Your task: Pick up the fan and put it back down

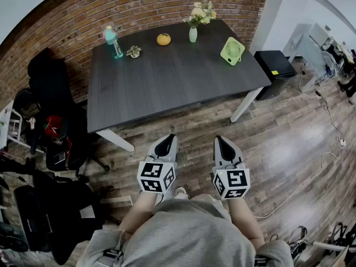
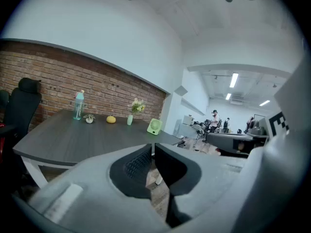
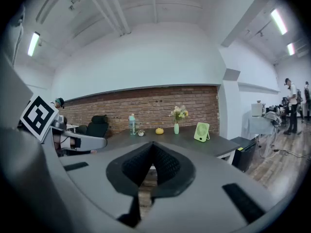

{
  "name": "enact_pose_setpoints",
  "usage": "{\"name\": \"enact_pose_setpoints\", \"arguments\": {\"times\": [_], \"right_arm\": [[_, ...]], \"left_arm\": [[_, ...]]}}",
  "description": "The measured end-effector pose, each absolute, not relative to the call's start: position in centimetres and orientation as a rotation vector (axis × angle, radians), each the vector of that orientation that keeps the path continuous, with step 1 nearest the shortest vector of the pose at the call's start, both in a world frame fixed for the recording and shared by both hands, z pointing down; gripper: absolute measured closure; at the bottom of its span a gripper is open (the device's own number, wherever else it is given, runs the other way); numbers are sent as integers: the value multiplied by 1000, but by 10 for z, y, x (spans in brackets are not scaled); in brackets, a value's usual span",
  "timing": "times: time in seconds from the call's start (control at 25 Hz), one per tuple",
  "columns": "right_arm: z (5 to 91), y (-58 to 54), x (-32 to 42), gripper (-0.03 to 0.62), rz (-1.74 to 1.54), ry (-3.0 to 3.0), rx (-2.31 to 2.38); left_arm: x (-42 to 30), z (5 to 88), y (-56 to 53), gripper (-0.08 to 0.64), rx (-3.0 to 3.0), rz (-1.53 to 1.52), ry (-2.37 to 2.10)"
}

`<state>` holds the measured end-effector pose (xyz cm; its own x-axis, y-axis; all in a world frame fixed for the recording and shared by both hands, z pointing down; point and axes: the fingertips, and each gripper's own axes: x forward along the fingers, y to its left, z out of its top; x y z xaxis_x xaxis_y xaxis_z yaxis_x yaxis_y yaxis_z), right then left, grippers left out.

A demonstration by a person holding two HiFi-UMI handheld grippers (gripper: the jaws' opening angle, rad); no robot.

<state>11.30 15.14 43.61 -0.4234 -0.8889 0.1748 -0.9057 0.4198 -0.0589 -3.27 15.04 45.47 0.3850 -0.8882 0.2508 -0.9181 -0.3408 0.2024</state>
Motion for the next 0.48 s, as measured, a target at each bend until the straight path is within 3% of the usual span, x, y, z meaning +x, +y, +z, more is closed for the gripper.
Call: {"name": "enact_pose_setpoints", "arguments": {"times": [0.48], "right_arm": [[431, 167, 105, 592, 200, -2564, 1598]], "left_arm": [[-32, 450, 166, 528, 2369, 137, -1569]]}}
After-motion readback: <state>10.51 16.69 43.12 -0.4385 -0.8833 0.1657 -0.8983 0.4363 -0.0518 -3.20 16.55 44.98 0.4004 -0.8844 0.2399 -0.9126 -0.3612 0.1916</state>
